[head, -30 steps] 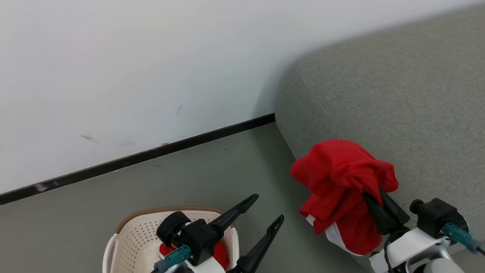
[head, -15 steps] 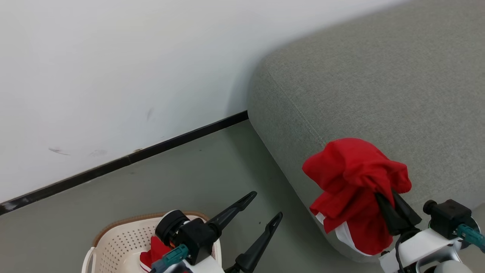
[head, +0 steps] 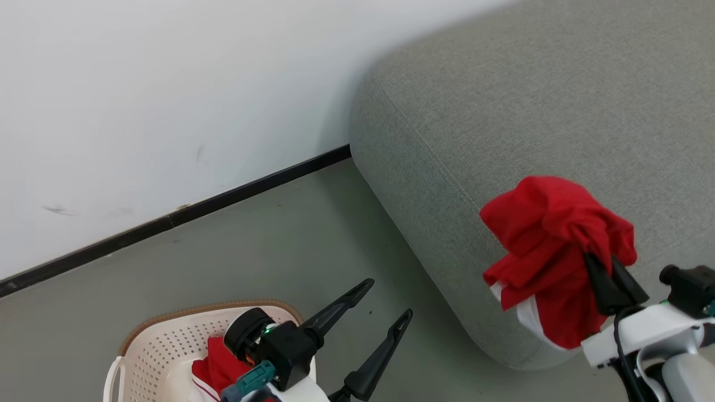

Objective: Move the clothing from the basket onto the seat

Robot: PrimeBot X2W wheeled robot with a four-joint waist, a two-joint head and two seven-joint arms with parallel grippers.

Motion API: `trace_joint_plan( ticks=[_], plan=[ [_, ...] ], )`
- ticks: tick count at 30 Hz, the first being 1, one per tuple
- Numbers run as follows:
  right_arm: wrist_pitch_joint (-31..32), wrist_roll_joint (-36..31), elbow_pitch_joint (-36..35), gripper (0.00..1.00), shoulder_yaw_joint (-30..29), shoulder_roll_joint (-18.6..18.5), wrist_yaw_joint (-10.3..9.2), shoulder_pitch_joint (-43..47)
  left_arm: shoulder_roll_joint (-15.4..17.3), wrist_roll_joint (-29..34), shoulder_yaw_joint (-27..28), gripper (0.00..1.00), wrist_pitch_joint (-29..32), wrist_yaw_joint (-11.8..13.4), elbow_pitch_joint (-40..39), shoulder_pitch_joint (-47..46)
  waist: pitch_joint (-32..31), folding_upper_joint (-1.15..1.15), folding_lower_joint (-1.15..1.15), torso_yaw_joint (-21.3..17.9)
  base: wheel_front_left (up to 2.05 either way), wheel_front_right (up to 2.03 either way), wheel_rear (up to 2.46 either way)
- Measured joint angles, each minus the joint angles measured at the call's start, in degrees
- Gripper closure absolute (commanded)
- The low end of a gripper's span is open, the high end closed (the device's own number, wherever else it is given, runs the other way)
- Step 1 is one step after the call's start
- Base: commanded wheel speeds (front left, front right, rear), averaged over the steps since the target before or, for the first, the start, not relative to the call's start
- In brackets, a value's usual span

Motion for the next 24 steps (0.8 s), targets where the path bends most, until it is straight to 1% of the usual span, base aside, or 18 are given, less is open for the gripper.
trace_joint_plan(
  ticks=[9,15,17,24],
  plan=[
    [0.0,4.4,5.1,1.0,-2.4,-0.2,0.0,-6.3,0.1,0.2,-0.1,0.0,0.3,0.3,-0.7,0.0,2.3,0.0,0.0,1.0,0.0,0.0,0.0],
    [0.9,9.0,9.1,1.0,-4.7,-0.2,0.0,-11.2,0.2,0.5,-0.3,0.0,0.6,0.3,-1.3,0.0,4.2,0.0,0.0,2.1,0.0,0.0,0.0],
    [1.5,10.3,10.4,1.0,-5.9,-0.2,0.0,-12.7,0.5,0.5,-0.3,0.0,1.0,0.8,-1.5,0.0,4.8,0.0,0.0,2.5,0.0,0.0,0.0],
    [3.0,14.8,15.2,1.0,-11.9,-0.6,0.0,-19.7,1.3,0.8,0.0,0.0,1.6,0.9,-2.5,0.0,7.4,0.0,0.0,4.0,0.0,0.0,0.0]
  ],
)
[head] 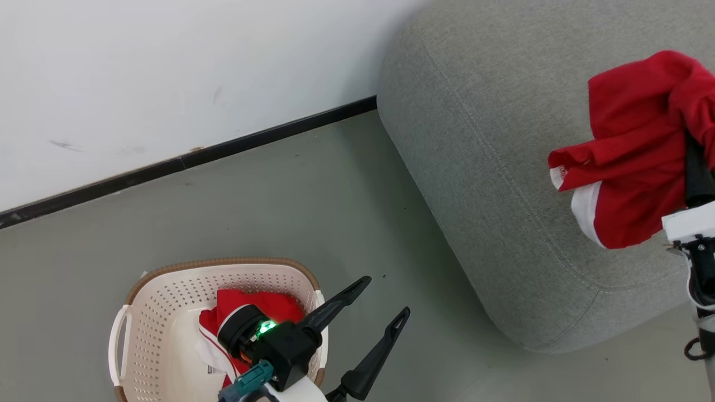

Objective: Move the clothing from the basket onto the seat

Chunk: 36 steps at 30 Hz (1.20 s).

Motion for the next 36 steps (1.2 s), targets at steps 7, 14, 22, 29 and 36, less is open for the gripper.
trace_joint_plan(
  ticks=[7,14,22,29,36],
  plan=[
    [1.4,1.5,3.4,1.0,-3.3,-1.0,0.0,-5.2,0.7,0.2,0.0,0.0,1.0,0.1,-0.9,0.0,2.4,0.0,0.0,1.3,0.0,0.0,0.0],
    [2.3,4.0,8.1,1.0,-9.4,-2.2,0.0,-11.2,1.9,0.5,0.0,0.0,2.4,0.1,-2.4,-0.2,5.4,0.0,0.0,2.6,0.0,0.0,0.0],
    [3.3,6.2,12.5,1.0,-14.3,-2.5,0.0,-17.3,3.1,0.7,0.6,0.0,3.8,0.1,-3.8,-1.2,8.9,0.0,0.0,4.1,0.0,0.0,0.0],
    [3.9,7.0,16.0,1.0,-18.0,-3.4,0.0,-22.5,4.4,1.2,0.8,0.0,4.8,0.1,-4.8,-1.7,11.8,0.0,0.0,5.3,0.0,0.0,0.0],
    [4.3,7.0,19.0,1.0,-19.6,-6.2,0.0,-26.8,5.4,1.2,1.5,0.0,6.0,0.1,-6.0,-2.5,14.8,0.0,0.0,6.6,0.0,0.0,0.0]
  ],
)
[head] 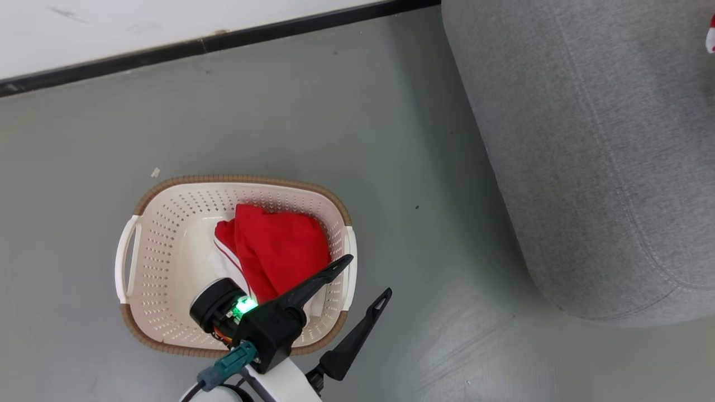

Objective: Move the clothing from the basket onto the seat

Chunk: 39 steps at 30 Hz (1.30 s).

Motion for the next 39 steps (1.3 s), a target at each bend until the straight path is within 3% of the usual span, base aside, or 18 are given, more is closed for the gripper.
trace_joint_plan(
  ticks=[10,33,35,37,38,39],
  plan=[
    [0.0,0.8,2.7,1.0,-1.4,-1.9,0.0,-3.4,1.5,0.0,1.2,0.0,0.9,0.0,-1.8,-0.5,3.8,0.0,0.0,1.3,0.0,0.0,0.0],
    [-3.1,2.9,4.8,1.0,0.0,-1.0,0.0,-4.7,4.2,1.3,3.4,0.0,2.6,0.0,-4.5,-2.5,11.7,0.0,0.0,1.6,0.0,0.0,0.0],
    [-3.6,2.7,4.8,0.67,0.7,-1.0,0.0,-4.7,4.5,1.5,3.6,0.0,2.6,0.0,-4.8,-2.8,12.2,0.0,0.0,1.3,0.0,0.0,0.0],
    [-4.1,2.1,4.8,0.49,1.7,-1.0,0.0,-4.7,4.8,1.5,4.1,0.0,2.6,0.0,-5.0,-3.4,12.6,0.0,0.0,1.0,0.0,0.0,0.0],
    [-4.1,2.0,4.8,0.18,2.1,-0.9,0.0,-4.7,5.0,1.6,4.4,0.0,2.6,0.1,-5.1,-3.6,12.7,0.0,0.0,0.9,0.0,0.0,0.0],
    [-4.3,2.0,4.8,0.0,2.6,-0.8,0.0,-4.7,5.0,1.6,4.6,0.0,2.6,0.1,-5.1,-3.7,12.8,0.0,0.0,0.6,0.0,0.0,0.0]
  ],
)
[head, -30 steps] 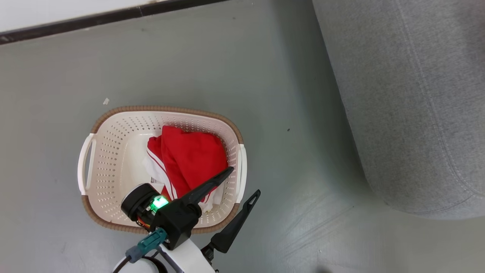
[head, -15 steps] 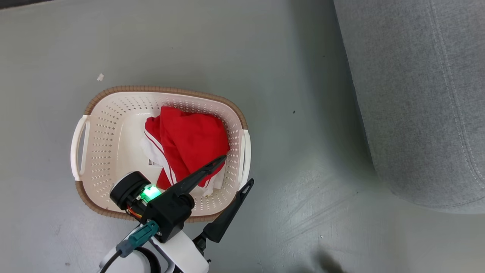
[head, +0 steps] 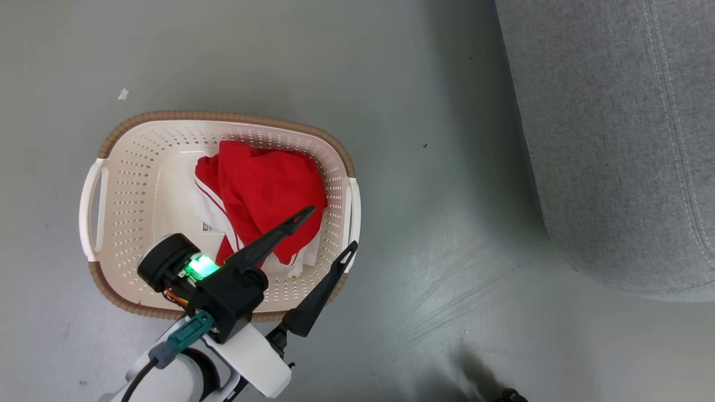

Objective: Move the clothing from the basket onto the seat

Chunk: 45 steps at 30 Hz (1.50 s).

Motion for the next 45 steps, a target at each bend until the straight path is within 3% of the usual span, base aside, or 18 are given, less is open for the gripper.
trace_joint_plan(
  ticks=[11,23,30,45],
  plan=[
    [-1.8,0.4,-1.1,0.0,1.9,0.6,0.0,0.1,-1.2,0.0,0.2,0.0,-2.1,0.0,1.1,-1.0,-1.4,0.0,0.0,-1.2,0.0,0.0,0.0],
    [-2.8,-0.7,-10.3,0.0,9.8,0.6,0.0,5.4,-3.5,-0.8,2.6,0.0,-6.3,0.6,5.0,-1.3,-4.6,0.0,0.0,-1.5,0.0,0.0,0.0],
    [-2.9,-7.1,-14.7,0.0,17.0,1.3,0.0,11.3,-4.9,-2.9,6.2,0.0,-10.1,2.7,8.4,-1.2,-7.5,0.0,0.0,-1.1,0.0,0.0,0.0],
    [-3.0,-18.4,-25.2,0.0,26.9,7.1,0.0,17.0,-7.3,-5.9,11.6,0.0,-15.3,5.5,14.6,2.2,-14.5,0.0,0.0,2.4,0.0,0.0,0.0]
  ],
)
